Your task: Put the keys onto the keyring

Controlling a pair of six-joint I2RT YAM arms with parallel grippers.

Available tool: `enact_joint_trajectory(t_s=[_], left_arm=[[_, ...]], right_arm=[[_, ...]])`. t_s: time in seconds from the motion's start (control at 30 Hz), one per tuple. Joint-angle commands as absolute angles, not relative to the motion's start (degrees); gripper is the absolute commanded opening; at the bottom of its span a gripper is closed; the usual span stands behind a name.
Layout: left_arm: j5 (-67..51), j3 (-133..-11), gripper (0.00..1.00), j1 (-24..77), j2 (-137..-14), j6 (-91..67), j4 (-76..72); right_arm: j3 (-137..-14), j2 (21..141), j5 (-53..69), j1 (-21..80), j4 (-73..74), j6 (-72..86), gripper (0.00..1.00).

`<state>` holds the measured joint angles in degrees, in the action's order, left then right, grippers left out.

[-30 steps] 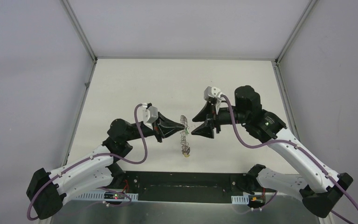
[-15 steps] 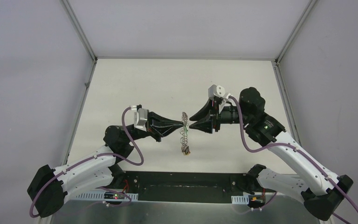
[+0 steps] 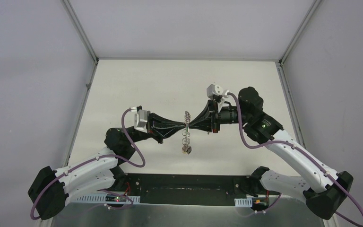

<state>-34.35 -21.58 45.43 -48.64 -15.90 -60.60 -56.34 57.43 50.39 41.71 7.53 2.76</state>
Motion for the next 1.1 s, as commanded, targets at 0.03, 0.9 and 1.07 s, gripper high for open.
enact_joint_trajectory(t_s=[0.03,0.9,1.07], left_arm=[[-33.0,-22.1,0.00,46.0,-48.4,-16.6,-66.1],[-34.7,-22.3,0.00,45.9,-48.9,-16.9,-63.9],[-35.0,-22.2,0.00,46.0,-48.9,-16.9,-62.8]], right_arm=[[-56.3,58.2,53.5,41.5,4.2,4.2,0.02],[-57.6,62.6,51.3,41.7,7.3,7.7,0.06],[-57.5,62.4,50.3,41.7,7.1,9.1,0.33]])
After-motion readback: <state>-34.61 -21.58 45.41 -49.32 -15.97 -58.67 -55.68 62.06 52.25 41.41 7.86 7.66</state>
